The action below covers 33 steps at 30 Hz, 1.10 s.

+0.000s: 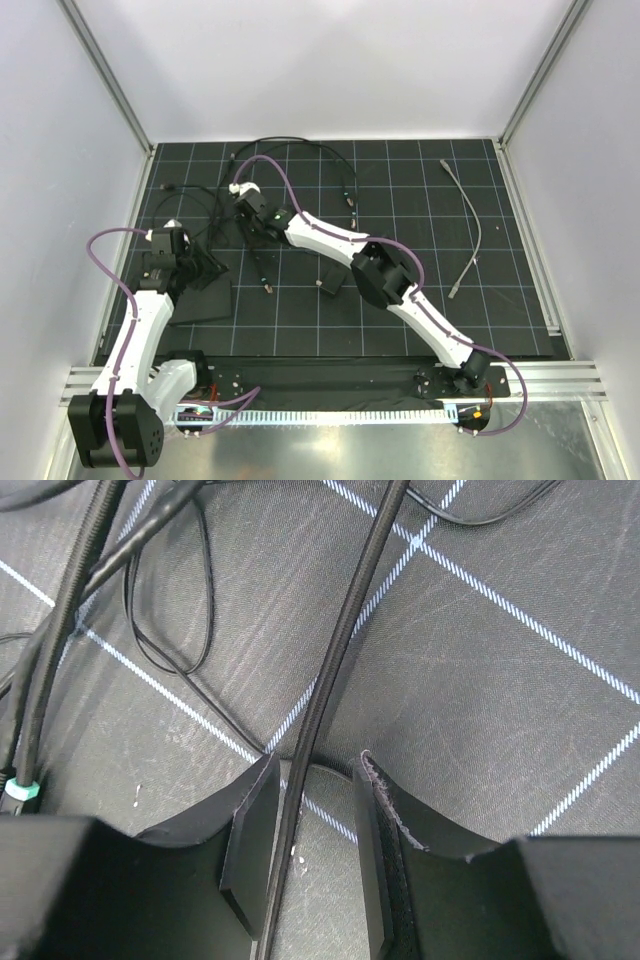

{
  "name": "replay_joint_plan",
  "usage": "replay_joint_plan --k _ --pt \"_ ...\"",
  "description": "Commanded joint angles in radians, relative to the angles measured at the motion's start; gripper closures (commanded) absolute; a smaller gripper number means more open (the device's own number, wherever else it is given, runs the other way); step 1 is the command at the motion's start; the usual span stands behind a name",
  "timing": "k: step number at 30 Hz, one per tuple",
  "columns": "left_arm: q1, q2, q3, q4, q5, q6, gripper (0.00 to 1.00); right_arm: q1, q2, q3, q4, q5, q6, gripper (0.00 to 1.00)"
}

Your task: Pull the plug from the switch port

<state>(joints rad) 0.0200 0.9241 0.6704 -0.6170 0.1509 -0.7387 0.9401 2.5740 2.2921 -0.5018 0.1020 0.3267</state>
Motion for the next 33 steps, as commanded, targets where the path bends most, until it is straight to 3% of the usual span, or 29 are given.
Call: replay_joint_plan --k 1,5,15,17,20,21,26,33 --pt "0.000 -0.022 -0.008 0.030 0.012 0.018 0.66 0.005 0.015 0.053 0.017 0.024 -0.012 0.58" --pt "0.000 -0.028 -0.009 0.030 0.013 0.016 0.66 0.008 0.029 0.076 0.025 0.021 -0.008 0.58" --pt "-0.002 -0.037 -0.011 0.023 0.010 0.012 0.66 0.029 0.124 0.188 -0.038 0.067 -0.054 0.69" --pt "-0.002 -0.041 -0.011 0.023 0.007 0.012 0.66 0.038 0.146 0.225 -0.078 0.153 -0.083 0.74" --pt "0.000 -0.041 -0.012 0.023 0.006 0.012 0.66 0.040 0.137 0.239 -0.122 0.220 -0.121 0.99" --pt "0.000 -0.039 -0.014 0.022 0.007 0.010 0.66 0.040 0.124 0.237 -0.133 0.252 -0.138 0.99" --pt "0.000 -0.041 -0.017 0.023 0.013 0.002 0.66 0.032 -0.139 0.103 -0.135 0.344 -0.238 0.99" --pt "0.000 -0.070 -0.017 0.020 0.006 -0.001 0.65 0.005 -0.452 0.034 -0.323 0.446 -0.288 0.99"
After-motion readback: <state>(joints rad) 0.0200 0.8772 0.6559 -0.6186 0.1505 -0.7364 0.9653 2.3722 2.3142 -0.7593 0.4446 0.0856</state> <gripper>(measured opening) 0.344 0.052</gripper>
